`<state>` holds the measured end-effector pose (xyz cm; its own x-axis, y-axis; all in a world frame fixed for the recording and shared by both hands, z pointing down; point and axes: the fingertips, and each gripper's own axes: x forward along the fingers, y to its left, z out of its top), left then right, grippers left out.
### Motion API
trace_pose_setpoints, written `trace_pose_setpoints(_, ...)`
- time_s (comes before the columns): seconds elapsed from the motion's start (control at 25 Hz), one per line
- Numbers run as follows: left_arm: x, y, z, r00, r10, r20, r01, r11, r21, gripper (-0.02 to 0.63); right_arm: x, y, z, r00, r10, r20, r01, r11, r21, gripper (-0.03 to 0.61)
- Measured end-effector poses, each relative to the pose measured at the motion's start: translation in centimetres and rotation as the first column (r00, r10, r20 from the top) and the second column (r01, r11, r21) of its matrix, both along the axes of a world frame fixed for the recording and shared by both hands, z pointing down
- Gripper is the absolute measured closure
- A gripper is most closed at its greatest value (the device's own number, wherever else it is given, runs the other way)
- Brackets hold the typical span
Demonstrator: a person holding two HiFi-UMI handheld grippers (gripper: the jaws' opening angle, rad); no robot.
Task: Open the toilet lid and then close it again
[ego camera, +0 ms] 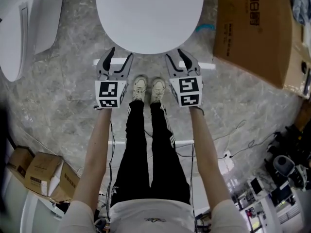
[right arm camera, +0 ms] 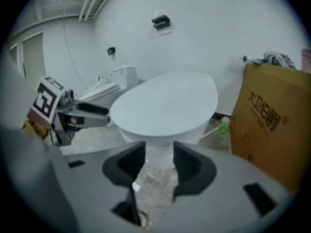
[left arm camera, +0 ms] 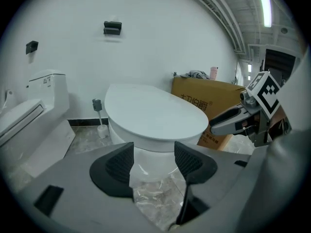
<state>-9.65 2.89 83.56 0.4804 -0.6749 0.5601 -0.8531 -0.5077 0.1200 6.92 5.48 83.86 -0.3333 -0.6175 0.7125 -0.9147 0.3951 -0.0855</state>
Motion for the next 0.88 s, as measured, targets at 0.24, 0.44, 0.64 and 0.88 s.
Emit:
trace_pose_setpoints(0.24,1.0,-0.3,1.0,0.999,0.046,0.01,-0.046,0.999,-0.015,0.337,0.1,-0.8,0.3,1.0,0.002,-0.002,-0.002,1.0,0.012,0.4)
trace_pose_setpoints(0.44,1.6,-0.5,0.6,0.996,0.082,0.024,-0.082,0.996,0.015,0.337,-0.1,-1.2,0.4,1.0,-0.013,0.014,0.013,1.0,0.017,0.402)
trace_pose_setpoints(0.64,1.6,-0.7,0.4,0.997,0.079,0.026,-0.08,0.996,0.029,0.337,-0.2,-1.3,0.3,1.0,-0.019,-0.013,0.019,1.0,0.011,0.402)
trace_pose_setpoints(0.88,1.4,-0.8,-0.5,0.996,0.091,0.022,-0.092,0.995,0.045,0.337,-0.3,-1.4,-0.6,1.0,-0.014,-0.008,0.014,1.0,0.021,0.402)
